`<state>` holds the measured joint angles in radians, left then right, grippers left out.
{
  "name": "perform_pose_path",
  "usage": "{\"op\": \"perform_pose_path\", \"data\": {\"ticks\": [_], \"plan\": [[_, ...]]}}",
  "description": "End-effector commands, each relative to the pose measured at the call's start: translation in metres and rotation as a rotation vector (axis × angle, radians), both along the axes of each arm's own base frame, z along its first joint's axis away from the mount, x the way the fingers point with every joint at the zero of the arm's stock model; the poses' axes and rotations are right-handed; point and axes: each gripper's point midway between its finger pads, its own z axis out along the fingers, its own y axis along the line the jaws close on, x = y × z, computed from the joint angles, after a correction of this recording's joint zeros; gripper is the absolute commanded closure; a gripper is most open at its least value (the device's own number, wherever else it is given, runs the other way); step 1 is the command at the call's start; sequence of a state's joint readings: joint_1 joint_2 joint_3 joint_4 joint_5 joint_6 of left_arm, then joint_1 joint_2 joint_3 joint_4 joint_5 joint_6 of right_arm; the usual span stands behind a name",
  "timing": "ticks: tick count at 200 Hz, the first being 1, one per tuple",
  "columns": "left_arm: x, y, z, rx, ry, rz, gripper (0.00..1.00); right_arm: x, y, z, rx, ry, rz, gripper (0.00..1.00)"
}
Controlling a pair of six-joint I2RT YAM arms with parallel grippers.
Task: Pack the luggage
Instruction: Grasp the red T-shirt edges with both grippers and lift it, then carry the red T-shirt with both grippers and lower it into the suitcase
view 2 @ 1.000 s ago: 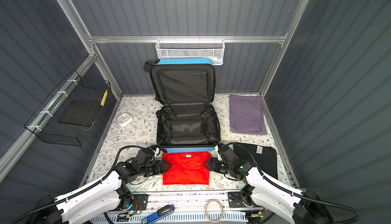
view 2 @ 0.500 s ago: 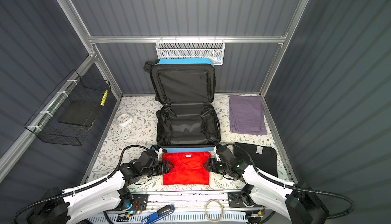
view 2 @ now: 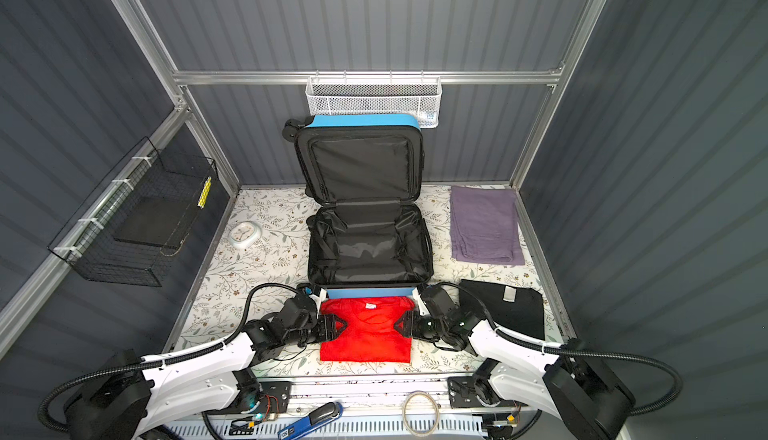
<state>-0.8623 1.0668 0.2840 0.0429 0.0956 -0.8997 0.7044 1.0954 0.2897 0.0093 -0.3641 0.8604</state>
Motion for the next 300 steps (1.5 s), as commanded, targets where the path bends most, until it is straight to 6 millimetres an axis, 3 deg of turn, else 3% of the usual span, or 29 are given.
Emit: {"op": "perform_pose_path", "data": {"ticks": [1,20,54,79,135,170,197,218,247,270,300], "plan": [[-0.014,0.011,-0.023,0.063,0.064,-0.005,0.45,-0.007,0.003,-0.004,0.015,0.017,0.033,0.49],[-0.015,0.009,-0.022,0.058,0.062,-0.009,0.55,-0.01,0.005,-0.009,0.014,0.036,0.045,0.63],[-0.017,0.004,-0.009,0.03,0.047,-0.017,0.79,-0.013,0.007,-0.006,0.034,0.033,0.061,1.0],[-0.017,0.003,0.008,0.015,0.03,-0.02,1.0,-0.016,0.008,-0.006,0.035,0.038,0.069,1.0],[-0.022,0.0,0.062,-0.06,-0.012,-0.039,1.0,-0.025,0.024,0.026,0.091,-0.005,0.144,1.0],[-0.02,-0.003,0.114,-0.109,-0.078,-0.058,1.0,-0.027,0.038,0.066,0.138,-0.054,0.196,1.0],[-0.013,-0.009,0.161,-0.138,-0.152,-0.08,1.0,-0.027,0.05,0.106,0.214,-0.102,0.238,1.0],[-0.005,-0.017,0.186,-0.147,-0.189,-0.08,1.0,-0.022,0.058,0.137,0.258,-0.142,0.253,1.0],[0.012,-0.036,0.229,-0.189,-0.281,-0.1,1.0,-0.008,0.064,0.177,0.279,-0.218,0.26,1.0],[0.033,-0.05,0.258,-0.133,-0.382,-0.13,1.0,0.014,0.062,0.201,0.275,-0.28,0.243,1.0],[0.084,-0.063,0.276,-0.129,-0.438,-0.129,1.0,0.061,0.046,0.217,0.275,-0.331,0.166,1.0]]}}
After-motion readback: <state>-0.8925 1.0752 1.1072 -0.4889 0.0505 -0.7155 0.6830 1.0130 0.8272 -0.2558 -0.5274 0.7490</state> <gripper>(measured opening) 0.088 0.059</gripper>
